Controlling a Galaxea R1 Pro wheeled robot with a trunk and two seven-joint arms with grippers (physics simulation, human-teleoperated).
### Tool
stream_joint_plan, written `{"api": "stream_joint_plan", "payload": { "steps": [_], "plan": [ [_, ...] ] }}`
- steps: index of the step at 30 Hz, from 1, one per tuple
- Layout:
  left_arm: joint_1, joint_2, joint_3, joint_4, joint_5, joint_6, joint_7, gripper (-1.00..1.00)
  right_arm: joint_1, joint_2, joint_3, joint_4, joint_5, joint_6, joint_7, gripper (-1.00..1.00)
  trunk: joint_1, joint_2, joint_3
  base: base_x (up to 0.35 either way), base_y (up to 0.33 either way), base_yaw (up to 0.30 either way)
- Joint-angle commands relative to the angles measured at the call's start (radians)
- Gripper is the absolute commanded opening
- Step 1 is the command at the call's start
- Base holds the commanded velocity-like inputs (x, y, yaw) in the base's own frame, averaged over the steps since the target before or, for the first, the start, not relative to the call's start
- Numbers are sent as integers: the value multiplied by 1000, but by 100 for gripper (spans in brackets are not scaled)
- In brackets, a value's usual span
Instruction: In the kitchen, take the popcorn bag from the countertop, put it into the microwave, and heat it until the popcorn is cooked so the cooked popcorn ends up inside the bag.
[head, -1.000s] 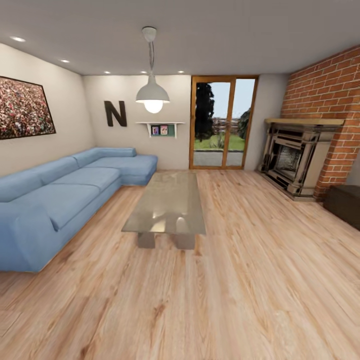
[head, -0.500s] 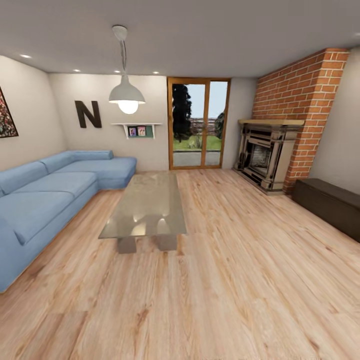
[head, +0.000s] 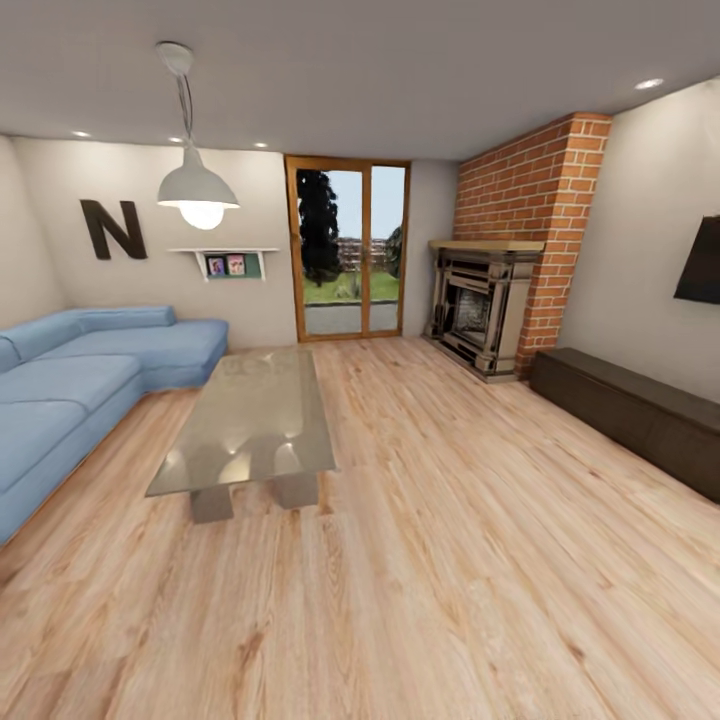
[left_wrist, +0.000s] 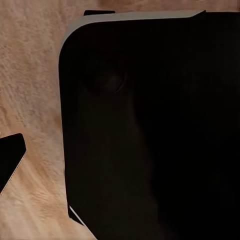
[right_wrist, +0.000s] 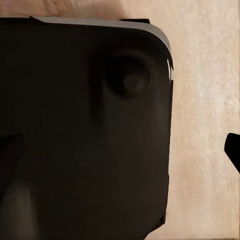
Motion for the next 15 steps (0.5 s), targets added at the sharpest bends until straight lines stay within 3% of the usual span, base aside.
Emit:
{"api": "stream_joint_plan", "payload": {
  "steps": [1,15],
  "plan": [
    [0,0,1,0,1,-1,0,100,0,0,0,1,-1,-4,0,100,0,0,0,0,0,-285],
    [0,0,1,0,1,-1,0,100,0,0,0,1,-1,-4,0,100,0,0,5,0,0,-285]
  ]
}}
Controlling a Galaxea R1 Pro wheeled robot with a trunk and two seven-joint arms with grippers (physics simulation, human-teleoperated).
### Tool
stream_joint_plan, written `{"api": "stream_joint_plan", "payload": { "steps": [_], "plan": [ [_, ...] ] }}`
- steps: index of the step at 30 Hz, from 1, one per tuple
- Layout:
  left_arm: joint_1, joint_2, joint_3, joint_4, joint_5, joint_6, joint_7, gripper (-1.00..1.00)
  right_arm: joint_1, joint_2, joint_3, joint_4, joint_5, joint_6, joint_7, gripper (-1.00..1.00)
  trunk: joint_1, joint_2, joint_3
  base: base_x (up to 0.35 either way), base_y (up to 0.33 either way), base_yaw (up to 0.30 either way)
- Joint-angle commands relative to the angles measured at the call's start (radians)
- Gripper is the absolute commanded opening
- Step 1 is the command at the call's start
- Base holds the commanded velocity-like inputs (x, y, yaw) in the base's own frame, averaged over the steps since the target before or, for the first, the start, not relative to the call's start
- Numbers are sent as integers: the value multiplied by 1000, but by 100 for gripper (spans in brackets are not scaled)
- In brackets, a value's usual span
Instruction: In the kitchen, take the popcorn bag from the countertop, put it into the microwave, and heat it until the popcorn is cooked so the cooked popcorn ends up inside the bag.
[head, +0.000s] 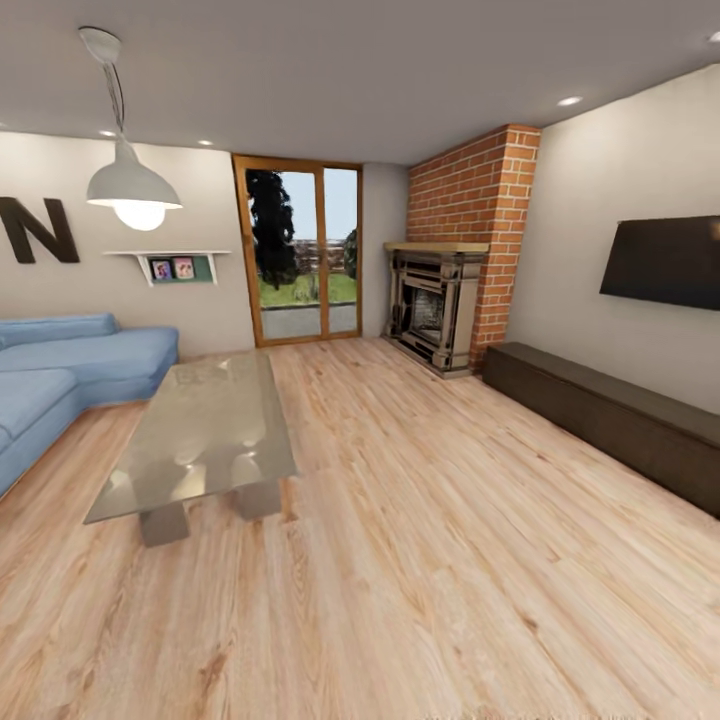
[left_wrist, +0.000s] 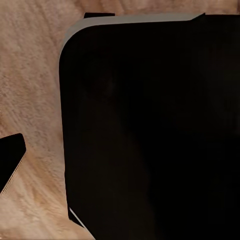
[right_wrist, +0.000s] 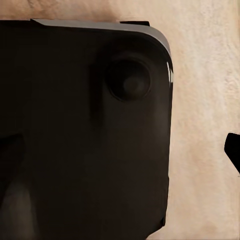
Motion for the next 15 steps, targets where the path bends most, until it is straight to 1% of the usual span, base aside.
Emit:
{"api": "stream_joint_plan", "payload": {
  "steps": [1,15],
  "plan": [
    [0,0,1,0,1,-1,0,100,0,0,0,1,-1,-4,0,100,0,0,0,0,0,-285],
    [0,1,-1,0,1,0,0,100,0,0,-2,1,-1,-4,0,100,0,0,5,0,0,-285]
  ]
}}
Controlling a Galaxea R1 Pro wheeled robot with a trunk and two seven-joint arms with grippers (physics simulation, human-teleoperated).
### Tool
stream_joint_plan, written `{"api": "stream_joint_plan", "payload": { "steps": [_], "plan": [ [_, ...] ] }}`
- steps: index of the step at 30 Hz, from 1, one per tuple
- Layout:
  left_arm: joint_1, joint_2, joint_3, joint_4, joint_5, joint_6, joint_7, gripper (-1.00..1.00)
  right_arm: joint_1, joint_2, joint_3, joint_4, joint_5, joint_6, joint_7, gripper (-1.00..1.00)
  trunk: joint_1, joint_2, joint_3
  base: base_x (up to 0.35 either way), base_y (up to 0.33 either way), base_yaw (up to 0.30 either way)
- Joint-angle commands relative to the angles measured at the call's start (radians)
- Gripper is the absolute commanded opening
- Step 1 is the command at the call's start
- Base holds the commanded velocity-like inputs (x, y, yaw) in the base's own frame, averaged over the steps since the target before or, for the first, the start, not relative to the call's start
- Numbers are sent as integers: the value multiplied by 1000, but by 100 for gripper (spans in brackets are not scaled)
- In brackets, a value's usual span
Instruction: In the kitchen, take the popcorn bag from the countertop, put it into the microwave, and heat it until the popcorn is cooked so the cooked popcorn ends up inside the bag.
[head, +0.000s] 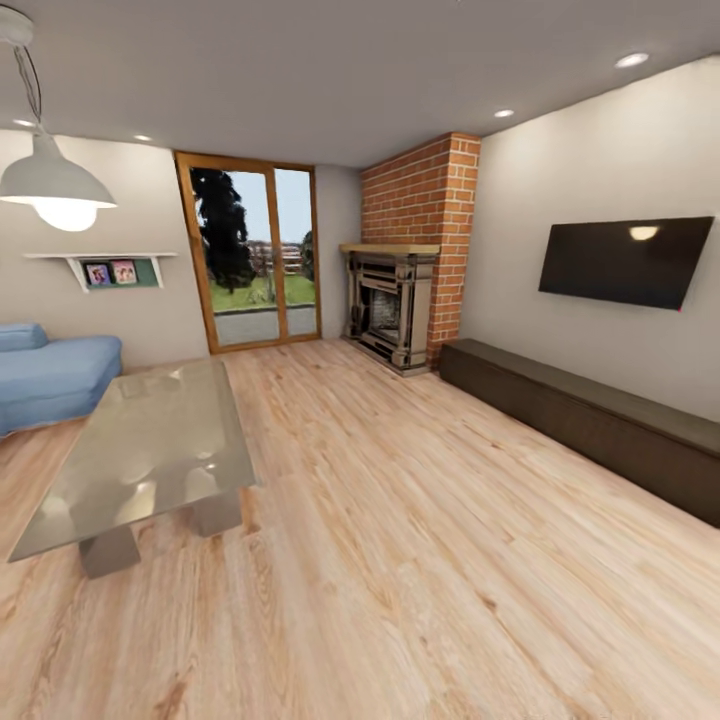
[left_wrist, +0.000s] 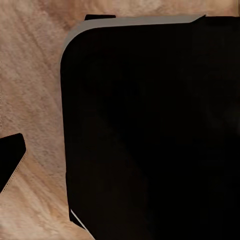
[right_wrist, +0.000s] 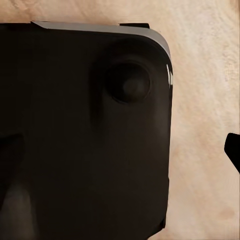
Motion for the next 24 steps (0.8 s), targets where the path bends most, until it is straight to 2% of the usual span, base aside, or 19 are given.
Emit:
{"api": "stream_joint_plan", "payload": {
  "steps": [1,24],
  "plan": [
    [0,0,1,0,1,-1,0,100,0,0,0,1,-1,-4,0,100,0,0,0,0,0,-285],
    [0,-2,2,1,1,-1,0,100,0,0,1,1,-1,-4,0,100,0,0,8,0,0,-285]
  ]
}}
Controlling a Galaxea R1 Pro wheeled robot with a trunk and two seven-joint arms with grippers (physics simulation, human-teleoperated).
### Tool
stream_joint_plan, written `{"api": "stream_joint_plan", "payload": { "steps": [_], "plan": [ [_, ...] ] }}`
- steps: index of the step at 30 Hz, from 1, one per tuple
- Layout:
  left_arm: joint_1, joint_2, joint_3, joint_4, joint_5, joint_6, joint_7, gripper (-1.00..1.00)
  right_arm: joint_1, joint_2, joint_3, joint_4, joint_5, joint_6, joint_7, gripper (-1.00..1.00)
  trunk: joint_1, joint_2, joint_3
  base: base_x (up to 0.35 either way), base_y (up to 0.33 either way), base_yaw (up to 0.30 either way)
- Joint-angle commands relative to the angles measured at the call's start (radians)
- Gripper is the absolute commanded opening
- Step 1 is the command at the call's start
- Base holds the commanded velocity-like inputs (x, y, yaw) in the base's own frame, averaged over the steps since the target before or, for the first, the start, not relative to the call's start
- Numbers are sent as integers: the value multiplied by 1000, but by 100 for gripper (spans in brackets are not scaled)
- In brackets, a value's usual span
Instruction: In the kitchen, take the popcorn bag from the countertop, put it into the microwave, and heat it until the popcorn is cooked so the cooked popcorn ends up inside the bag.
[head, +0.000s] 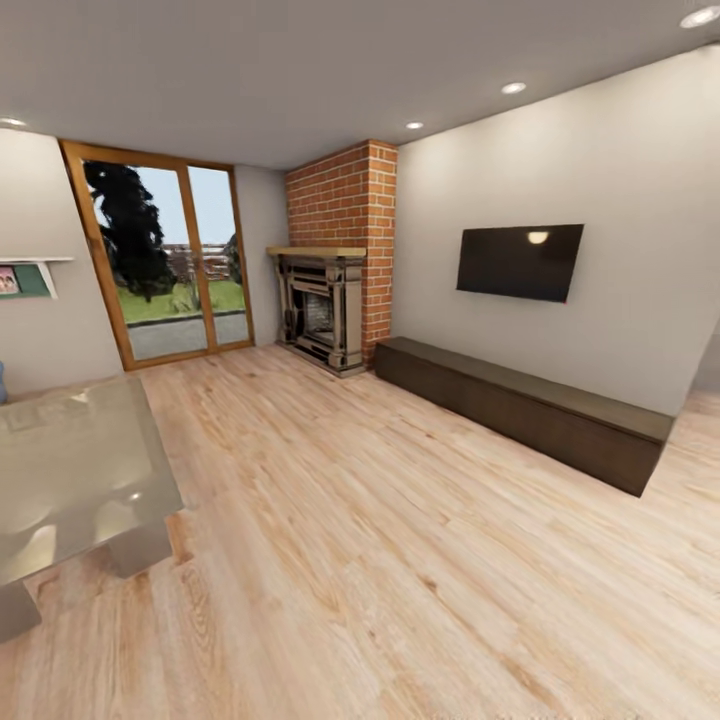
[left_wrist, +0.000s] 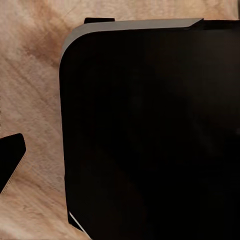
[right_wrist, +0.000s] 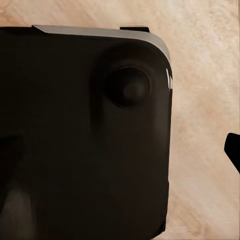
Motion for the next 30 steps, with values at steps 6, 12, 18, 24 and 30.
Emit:
{"api": "stream_joint_plan", "payload": {
  "steps": [6,12,18,24,30],
  "plan": [
    [0,-1,1,0,1,0,0,100,0,0,1,1,-1,-4,0,100,0,0,1,0,0,-285],
    [0,-1,1,0,1,-1,0,100,0,0,1,1,0,-4,0,100,0,0,3,0,0,-285],
    [0,-1,1,0,1,-1,0,100,0,0,1,1,1,-4,0,100,0,0,6,0,0,-285],
    [0,-1,1,0,1,-1,0,100,0,0,1,1,1,-4,0,100,0,0,8,0,0,-285],
    [0,-1,1,0,1,-1,0,100,0,0,1,1,1,-5,1,100,0,0,10,0,0,-285]
  ]
}}
